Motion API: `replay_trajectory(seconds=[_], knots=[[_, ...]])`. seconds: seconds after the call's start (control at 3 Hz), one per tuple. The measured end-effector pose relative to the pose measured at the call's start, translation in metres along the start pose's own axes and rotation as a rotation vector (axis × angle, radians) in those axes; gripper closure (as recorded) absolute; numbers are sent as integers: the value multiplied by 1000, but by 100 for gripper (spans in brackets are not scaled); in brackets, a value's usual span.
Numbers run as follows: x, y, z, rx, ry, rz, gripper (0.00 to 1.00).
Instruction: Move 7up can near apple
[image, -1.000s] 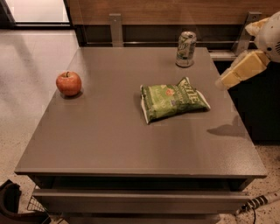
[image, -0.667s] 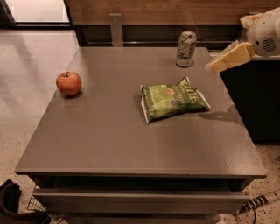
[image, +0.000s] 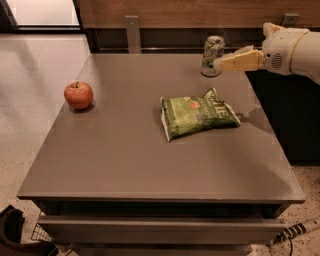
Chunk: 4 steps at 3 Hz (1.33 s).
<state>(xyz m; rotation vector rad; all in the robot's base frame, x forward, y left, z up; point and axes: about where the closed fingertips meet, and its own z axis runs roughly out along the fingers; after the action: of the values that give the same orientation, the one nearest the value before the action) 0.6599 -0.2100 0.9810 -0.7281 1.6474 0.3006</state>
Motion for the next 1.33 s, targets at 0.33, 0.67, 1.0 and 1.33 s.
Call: replay_trajectory(seconds=[0.33,0.67,1.0,1.33], knots=[[3,-4,7,18,-32,53,0],[3,-4,7,18,-32,53,0],[15,-18,36,-2,-62,88,0],[32,-37,74,-44,-115,134,0]])
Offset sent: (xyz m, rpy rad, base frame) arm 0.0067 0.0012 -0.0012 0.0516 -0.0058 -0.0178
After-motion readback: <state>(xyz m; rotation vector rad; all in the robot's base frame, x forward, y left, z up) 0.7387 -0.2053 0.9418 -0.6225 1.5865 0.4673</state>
